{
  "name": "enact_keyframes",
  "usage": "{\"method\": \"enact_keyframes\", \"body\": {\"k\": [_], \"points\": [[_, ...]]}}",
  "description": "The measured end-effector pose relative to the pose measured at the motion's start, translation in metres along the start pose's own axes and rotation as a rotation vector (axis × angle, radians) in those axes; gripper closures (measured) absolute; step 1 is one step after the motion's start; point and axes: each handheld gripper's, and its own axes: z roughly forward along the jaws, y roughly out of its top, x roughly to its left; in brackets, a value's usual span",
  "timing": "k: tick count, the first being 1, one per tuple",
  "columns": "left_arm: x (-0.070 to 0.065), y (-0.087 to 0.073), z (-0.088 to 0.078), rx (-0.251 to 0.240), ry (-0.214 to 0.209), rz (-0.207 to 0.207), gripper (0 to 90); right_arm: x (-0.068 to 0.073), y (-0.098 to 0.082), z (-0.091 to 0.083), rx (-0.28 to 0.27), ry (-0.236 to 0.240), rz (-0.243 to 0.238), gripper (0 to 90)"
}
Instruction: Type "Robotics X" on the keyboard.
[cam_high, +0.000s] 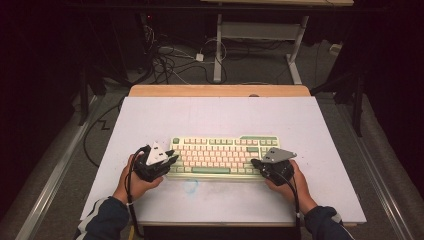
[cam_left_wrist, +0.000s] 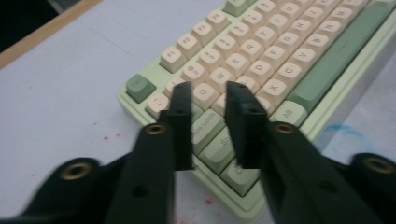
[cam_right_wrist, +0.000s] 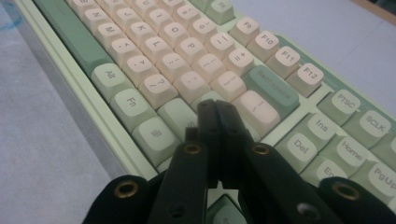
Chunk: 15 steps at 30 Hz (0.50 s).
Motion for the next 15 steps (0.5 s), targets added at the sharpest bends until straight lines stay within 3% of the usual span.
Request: {"method": "enact_keyframes", "body": {"k": [4, 15], "points": [[-0.009, 0.001, 0.010, 0.027, -0.023, 0.036, 86.3, 0.001, -0.001, 0.000, -0.005, -0.004, 0.001, 90.0], [-0.026, 0.005, 0.038, 0.077, -0.061, 0.063, 87.1, 0.002, -0.002, 0.000, -0.016, -0.012, 0.000, 90.0]]}}
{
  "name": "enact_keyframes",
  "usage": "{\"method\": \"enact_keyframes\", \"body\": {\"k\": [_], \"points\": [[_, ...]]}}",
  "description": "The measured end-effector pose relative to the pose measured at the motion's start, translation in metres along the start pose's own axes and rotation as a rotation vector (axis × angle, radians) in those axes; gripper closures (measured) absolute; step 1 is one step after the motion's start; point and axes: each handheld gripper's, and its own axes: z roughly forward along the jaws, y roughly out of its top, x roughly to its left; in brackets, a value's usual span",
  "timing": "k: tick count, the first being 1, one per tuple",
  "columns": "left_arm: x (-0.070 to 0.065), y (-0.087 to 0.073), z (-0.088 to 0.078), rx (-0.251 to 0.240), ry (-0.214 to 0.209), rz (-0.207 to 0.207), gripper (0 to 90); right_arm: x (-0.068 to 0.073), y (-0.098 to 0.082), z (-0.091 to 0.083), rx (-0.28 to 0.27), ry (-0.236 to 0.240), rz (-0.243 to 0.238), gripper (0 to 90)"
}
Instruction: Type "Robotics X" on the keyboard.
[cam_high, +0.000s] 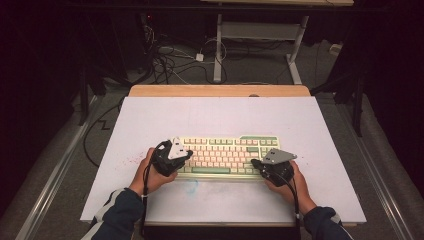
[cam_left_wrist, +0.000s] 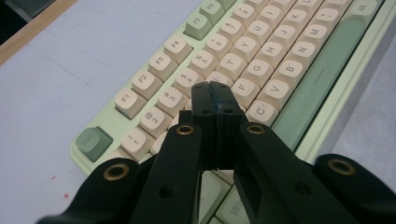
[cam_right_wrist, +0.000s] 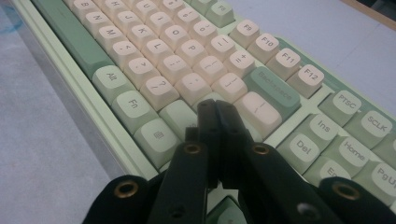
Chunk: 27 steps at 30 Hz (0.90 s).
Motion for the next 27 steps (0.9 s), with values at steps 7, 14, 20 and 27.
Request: {"method": "enact_keyframes", "body": {"k": [7, 14, 20, 27], "points": [[-0.006, 0.003, 0.019, 0.022, 0.000, 0.003, 86.9, 0.001, 0.000, 0.000, 0.001, -0.005, -0.005, 90.0], [-0.010, 0.004, 0.034, 0.049, 0.006, 0.003, 86.9, 0.001, 0.000, 0.000, 0.001, -0.006, -0.008, 90.0], [-0.011, 0.002, 0.040, 0.061, 0.008, 0.000, 86.9, 0.001, 0.000, 0.000, 0.000, -0.004, -0.009, 90.0], [-0.010, 0.001, 0.045, 0.061, 0.011, 0.003, 86.9, 0.001, 0.000, 0.000, 0.002, -0.005, -0.011, 90.0]]}}
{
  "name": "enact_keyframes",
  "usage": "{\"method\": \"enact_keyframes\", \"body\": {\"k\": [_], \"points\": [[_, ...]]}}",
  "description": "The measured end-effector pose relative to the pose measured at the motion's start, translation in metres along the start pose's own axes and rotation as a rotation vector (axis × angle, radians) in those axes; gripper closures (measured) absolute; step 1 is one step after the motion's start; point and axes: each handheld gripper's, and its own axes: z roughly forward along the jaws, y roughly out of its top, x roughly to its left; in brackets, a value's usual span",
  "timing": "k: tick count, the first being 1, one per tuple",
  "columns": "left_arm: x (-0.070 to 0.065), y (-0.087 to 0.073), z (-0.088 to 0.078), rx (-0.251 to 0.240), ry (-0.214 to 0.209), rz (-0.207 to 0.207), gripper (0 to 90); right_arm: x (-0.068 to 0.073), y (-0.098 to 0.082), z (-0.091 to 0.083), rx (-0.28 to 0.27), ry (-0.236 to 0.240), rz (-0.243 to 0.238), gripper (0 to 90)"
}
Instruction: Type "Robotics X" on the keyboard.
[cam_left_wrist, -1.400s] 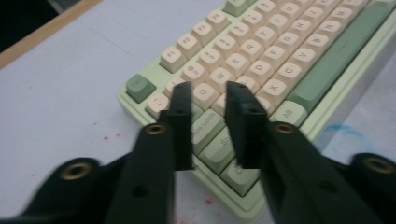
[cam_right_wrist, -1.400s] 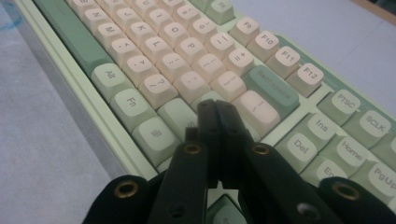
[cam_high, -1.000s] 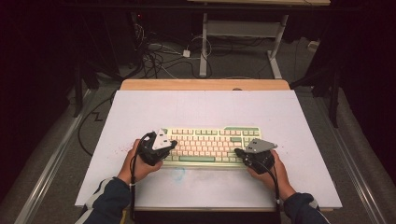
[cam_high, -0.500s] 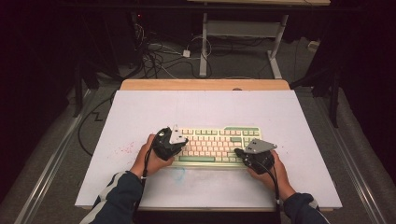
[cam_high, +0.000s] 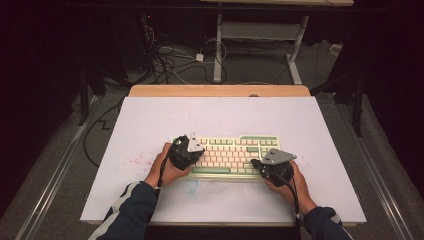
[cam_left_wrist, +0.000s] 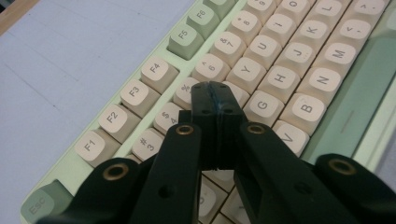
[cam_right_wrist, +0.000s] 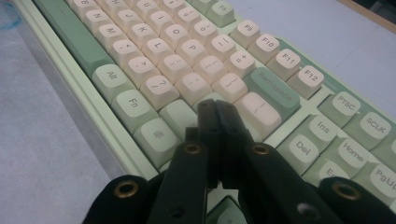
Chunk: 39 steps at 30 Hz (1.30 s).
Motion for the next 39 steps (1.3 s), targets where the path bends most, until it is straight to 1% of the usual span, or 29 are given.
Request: {"method": "enact_keyframes", "body": {"k": [8, 12, 16, 18, 20, 33, 34, 35, 37, 39], "points": [[-0.002, 0.000, 0.002, 0.000, 0.005, 0.017, 86.4, 0.000, 0.000, 0.000, -0.001, 0.000, 0.000, 90.0], [-0.002, -0.002, 0.004, 0.012, 0.007, 0.016, 86.6, 0.000, 0.000, 0.000, -0.002, 0.000, 0.001, 90.0], [-0.001, -0.002, 0.004, 0.007, 0.010, 0.017, 85.2, 0.000, 0.000, 0.000, -0.001, -0.001, 0.000, 90.0], [-0.001, 0.000, 0.001, -0.014, 0.005, 0.007, 84.9, 0.000, 0.000, 0.000, 0.002, -0.002, -0.002, 90.0], [0.000, 0.001, 0.000, -0.015, 0.009, 0.013, 84.9, 0.000, 0.001, 0.000, 0.005, 0.000, -0.003, 90.0], [0.001, 0.003, -0.004, -0.037, 0.007, 0.016, 84.2, 0.000, 0.000, 0.000, 0.004, -0.001, -0.007, 90.0], [0.001, 0.004, -0.006, -0.042, 0.004, 0.008, 84.2, 0.000, 0.001, 0.000, 0.004, -0.001, -0.010, 90.0], [0.001, 0.004, -0.007, -0.050, 0.005, 0.009, 84.0, 0.000, 0.001, 0.000, 0.004, -0.002, -0.014, 90.0], [0.000, 0.005, -0.010, -0.059, 0.004, 0.012, 82.5, 0.001, 0.001, 0.000, 0.006, -0.005, -0.016, 90.0], [0.000, 0.007, -0.015, -0.070, 0.002, 0.020, 78.1, 0.001, 0.001, -0.001, 0.008, -0.010, -0.020, 90.0]]}}
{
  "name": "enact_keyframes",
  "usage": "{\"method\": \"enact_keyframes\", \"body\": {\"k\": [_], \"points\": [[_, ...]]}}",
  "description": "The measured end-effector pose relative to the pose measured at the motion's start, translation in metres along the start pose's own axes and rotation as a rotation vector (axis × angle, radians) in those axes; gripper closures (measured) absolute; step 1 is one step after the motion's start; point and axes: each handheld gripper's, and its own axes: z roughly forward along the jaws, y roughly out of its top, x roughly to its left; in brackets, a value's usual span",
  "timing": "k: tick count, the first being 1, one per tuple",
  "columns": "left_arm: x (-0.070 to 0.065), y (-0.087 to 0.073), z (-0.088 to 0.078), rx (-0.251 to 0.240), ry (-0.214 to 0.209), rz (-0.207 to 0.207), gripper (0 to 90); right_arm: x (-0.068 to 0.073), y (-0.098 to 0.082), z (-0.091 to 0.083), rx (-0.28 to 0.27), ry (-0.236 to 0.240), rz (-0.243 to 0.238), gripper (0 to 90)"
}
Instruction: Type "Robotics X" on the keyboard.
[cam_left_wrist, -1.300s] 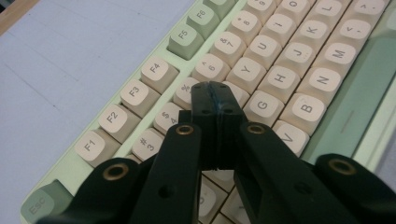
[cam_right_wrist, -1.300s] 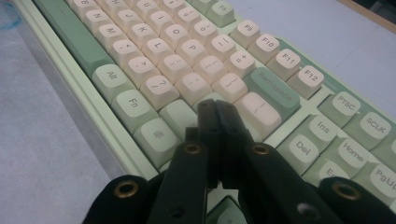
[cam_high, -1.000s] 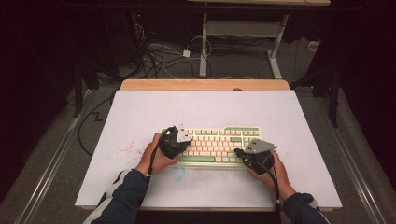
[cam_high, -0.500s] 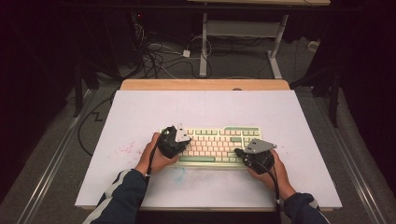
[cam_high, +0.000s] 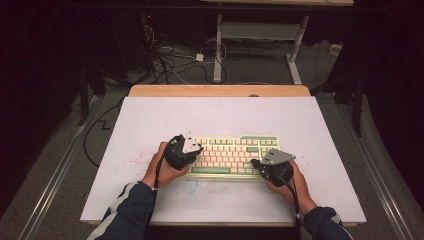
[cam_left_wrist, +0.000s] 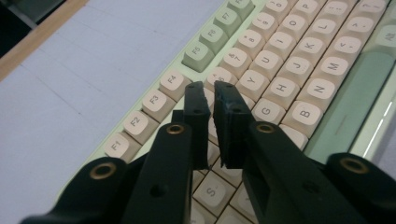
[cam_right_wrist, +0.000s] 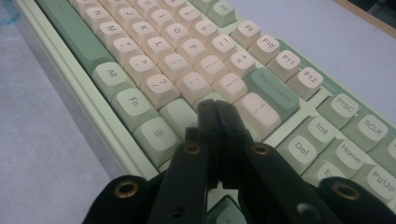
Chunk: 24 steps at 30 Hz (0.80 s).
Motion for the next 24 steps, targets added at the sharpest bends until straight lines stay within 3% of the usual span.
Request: {"method": "enact_keyframes", "body": {"k": [3, 5, 6, 8, 13, 19, 24], "points": [[0.001, 0.003, -0.011, -0.030, -0.020, -0.001, 62.8, -0.002, 0.000, -0.002, -0.004, 0.008, 0.009, 90.0], [0.001, 0.003, -0.021, -0.054, -0.052, 0.003, 46.7, -0.003, 0.001, -0.005, -0.021, 0.007, 0.013, 90.0], [0.002, 0.003, -0.026, -0.078, -0.042, 0.012, 46.7, -0.003, 0.001, -0.005, -0.021, 0.007, 0.013, 90.0], [0.004, 0.003, -0.034, -0.106, -0.021, 0.022, 31.0, -0.003, 0.004, -0.012, -0.049, 0.002, 0.019, 90.0], [0.011, -0.001, -0.052, -0.162, 0.005, 0.009, 24.8, -0.004, 0.006, -0.017, -0.062, 0.001, 0.020, 90.0], [0.017, -0.016, -0.065, -0.177, 0.033, 0.022, 21.4, -0.003, 0.010, -0.019, -0.072, 0.005, 0.023, 90.0], [0.018, -0.026, -0.075, -0.189, 0.024, 0.014, 21.2, -0.004, 0.012, -0.019, -0.076, 0.002, 0.027, 90.0]]}}
